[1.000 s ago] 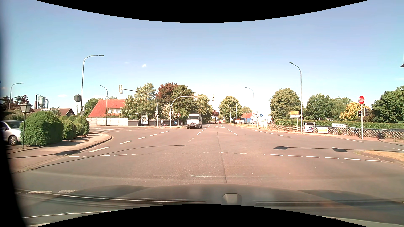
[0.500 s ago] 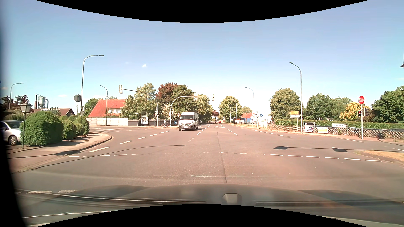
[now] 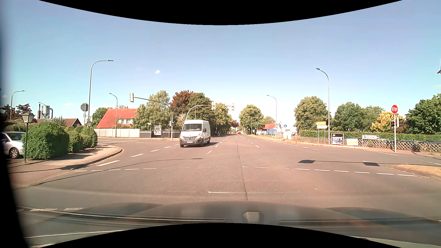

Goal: Follow the waypoints while adhering to traffic rules and regulations

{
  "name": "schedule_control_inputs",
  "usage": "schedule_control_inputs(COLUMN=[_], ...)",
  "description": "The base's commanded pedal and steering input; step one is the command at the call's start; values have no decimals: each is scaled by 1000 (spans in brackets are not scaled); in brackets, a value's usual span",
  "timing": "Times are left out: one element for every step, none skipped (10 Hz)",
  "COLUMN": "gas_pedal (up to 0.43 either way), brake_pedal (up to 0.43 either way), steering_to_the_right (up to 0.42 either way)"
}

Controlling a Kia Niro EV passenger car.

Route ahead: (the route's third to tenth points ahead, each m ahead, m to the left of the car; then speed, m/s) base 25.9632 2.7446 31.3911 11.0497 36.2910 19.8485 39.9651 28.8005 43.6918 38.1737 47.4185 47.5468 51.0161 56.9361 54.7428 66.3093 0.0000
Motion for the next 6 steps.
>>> schedule_control_inputs(gas_pedal=[0,0,0,0,0,0], brake_pedal=[335,335,335,335,335,335], steering_to_the_right=[8,8,8,8,8,8])
